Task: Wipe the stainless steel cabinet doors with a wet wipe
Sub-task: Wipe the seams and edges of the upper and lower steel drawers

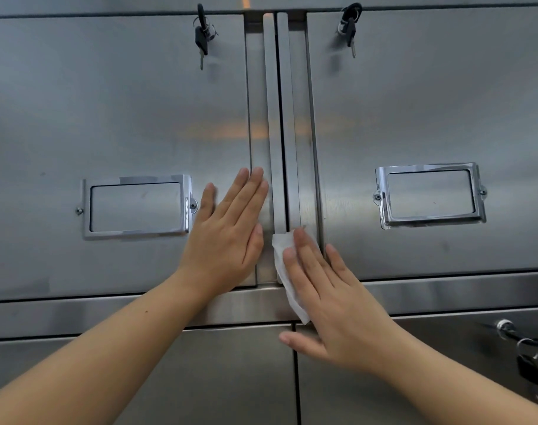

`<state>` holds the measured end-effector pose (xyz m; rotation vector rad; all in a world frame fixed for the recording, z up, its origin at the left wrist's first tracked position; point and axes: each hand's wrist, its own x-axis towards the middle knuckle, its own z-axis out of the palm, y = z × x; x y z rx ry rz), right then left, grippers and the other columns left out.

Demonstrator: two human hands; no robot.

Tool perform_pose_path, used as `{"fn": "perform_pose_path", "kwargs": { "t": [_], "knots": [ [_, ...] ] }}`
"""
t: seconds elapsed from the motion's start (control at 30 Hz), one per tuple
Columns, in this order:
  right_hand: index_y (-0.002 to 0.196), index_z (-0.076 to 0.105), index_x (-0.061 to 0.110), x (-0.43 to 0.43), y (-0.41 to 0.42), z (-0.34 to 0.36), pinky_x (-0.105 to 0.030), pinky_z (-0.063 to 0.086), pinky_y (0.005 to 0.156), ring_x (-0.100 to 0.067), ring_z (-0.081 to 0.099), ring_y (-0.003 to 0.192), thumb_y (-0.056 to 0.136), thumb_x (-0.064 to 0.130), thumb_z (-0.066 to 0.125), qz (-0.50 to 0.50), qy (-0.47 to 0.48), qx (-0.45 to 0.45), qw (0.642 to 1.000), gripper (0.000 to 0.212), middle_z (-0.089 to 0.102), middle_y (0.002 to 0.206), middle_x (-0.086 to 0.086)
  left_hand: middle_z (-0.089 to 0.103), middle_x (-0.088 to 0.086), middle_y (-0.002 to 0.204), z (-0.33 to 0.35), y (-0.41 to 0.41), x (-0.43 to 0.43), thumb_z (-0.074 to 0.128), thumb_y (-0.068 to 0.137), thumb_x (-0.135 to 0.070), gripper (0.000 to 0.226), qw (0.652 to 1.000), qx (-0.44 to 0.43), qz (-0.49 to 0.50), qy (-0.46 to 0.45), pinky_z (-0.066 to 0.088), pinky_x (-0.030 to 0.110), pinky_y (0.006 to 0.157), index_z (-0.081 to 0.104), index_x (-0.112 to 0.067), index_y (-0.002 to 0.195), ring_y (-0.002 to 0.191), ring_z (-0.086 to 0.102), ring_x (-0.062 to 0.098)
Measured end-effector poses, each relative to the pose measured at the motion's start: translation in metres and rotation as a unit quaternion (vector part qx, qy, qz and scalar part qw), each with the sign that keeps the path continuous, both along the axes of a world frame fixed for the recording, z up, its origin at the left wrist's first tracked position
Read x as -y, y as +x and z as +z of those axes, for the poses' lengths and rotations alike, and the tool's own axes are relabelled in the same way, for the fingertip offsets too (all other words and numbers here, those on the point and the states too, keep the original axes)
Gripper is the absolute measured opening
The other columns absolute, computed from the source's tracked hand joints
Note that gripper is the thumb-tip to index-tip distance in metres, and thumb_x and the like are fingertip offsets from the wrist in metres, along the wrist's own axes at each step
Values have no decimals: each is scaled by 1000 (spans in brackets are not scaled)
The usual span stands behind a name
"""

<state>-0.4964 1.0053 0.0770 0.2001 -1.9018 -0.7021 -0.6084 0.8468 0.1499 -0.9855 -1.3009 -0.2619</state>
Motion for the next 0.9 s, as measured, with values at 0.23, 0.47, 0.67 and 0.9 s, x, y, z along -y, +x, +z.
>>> {"fn": "perform_pose_path", "kwargs": {
  "t": [0.23, 0.47, 0.67, 0.9],
  "knots": [
    [142, 32, -6, 8, 3, 6, -54, 14, 110, -40, 21, 140, 90, 69, 16, -32, -12, -4, 999, 92, 21, 149, -30, 29, 12, 152, 0, 0, 0, 29, 94, -23, 55, 1000, 22, -3, 0, 12, 50, 113, 35, -1, 144, 142, 22, 23],
    [150, 6, 7, 17, -3, 99, -51, -7, 112, -24, -1, 146, 84, 65, -6, -53, -80, -13, 995, 89, -6, 157, -16, 34, 13, 149, 3, -3, 7, 32, 93, -22, 53, 998, 34, -27, 39, 5, 43, 113, 39, 0, 141, 139, 26, 22],
    [140, 34, -5, 10, 0, 79, -52, 15, 108, -38, 26, 138, 93, 60, 1, -51, -14, 6, 999, 87, 26, 149, -27, 34, 12, 149, 30, -10, 17, 33, 93, -24, 54, 1000, -3, 18, 11, 11, 46, 111, 38, -2, 141, 139, 26, 19],
    [147, 2, 2, 19, 2, 138, -43, -6, 114, -29, 1, 145, 87, 58, -10, -53, -60, 6, 997, 84, -7, 155, -17, 38, 14, 147, 68, -4, 9, 31, 92, -26, 55, 999, -14, 41, -1, 14, 41, 110, 43, 0, 138, 138, 29, 21]
  ]
}}
